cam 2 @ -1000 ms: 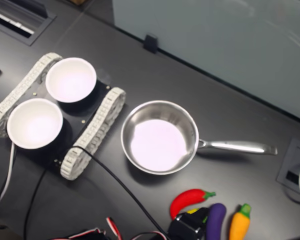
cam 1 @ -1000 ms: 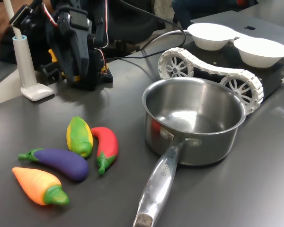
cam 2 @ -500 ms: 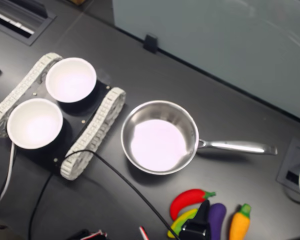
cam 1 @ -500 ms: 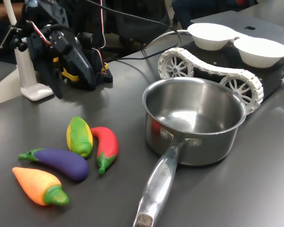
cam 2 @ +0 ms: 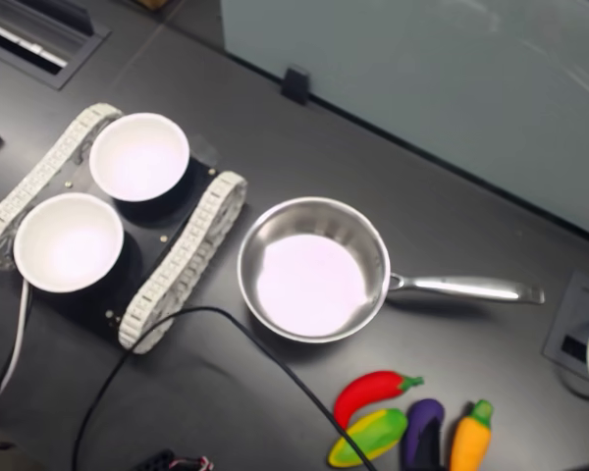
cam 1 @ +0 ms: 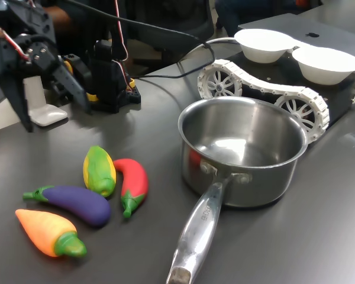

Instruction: Pick up the brinjal and place them in the pan

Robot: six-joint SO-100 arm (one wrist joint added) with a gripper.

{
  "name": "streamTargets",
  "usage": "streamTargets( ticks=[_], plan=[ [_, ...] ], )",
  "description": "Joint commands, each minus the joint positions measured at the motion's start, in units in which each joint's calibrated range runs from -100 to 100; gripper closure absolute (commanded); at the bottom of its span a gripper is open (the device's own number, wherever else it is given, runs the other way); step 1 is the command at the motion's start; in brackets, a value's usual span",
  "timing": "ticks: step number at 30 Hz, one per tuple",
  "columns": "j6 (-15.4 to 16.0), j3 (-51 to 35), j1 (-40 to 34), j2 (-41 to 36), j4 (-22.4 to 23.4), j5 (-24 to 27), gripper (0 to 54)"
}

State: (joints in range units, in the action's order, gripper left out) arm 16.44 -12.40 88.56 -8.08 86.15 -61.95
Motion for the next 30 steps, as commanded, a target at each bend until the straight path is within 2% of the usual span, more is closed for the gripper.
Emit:
streamTargets(
  ticks=[1, 6, 13, 30],
  plan=[
    [0.45, -5.28, 3.18, 0.03, -0.47, -3.81, 15.1],
    [-0.72, -6.09, 3.99, 2.89, -0.22, -6.5, 14.4],
    [-2.74, -6.91, 0.66, 7.36, -0.47, -9.13, 11.8],
    [-7.19, -7.37, -6.79, 11.58, -0.81, -16.85, 12.6]
  ],
)
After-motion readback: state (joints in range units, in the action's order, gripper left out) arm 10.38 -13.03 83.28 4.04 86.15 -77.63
